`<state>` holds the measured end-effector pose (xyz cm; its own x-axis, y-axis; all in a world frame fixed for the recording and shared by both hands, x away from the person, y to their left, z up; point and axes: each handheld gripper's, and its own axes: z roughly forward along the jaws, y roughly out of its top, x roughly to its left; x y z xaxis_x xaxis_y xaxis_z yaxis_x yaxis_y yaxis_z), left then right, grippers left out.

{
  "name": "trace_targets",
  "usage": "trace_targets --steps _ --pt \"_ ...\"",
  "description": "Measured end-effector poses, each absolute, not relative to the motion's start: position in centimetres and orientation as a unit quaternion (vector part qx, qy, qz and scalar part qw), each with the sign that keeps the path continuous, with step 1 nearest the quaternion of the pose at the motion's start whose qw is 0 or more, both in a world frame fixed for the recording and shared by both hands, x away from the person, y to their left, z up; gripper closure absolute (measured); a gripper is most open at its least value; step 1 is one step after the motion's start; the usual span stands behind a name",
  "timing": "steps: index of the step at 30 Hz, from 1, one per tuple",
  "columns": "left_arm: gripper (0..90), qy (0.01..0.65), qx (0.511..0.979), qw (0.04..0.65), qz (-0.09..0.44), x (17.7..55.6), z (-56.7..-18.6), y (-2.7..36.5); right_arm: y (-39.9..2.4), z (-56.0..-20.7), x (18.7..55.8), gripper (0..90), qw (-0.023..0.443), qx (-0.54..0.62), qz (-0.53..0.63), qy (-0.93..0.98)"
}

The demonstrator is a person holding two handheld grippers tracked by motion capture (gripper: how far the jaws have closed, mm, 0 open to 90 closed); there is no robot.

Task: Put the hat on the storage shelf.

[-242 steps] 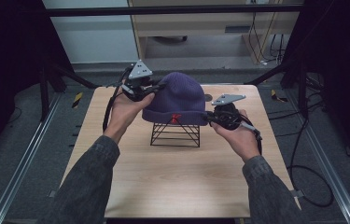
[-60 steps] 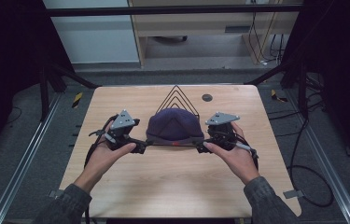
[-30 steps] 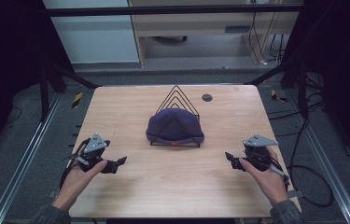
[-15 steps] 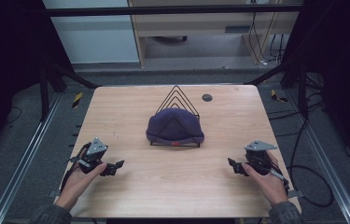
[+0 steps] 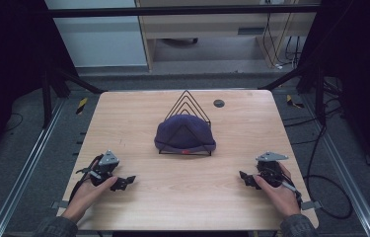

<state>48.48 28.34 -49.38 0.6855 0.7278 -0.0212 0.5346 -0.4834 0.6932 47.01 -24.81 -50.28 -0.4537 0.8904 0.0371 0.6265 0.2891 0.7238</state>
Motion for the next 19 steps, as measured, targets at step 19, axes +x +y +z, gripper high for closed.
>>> trace_targets --steps 19 --pt "0.0 0.360 0.865 0.319 0.145 48.00 -50.32 27.61 -25.06 -51.25 46.75 7.0 0.216 0.485 0.339 0.777"
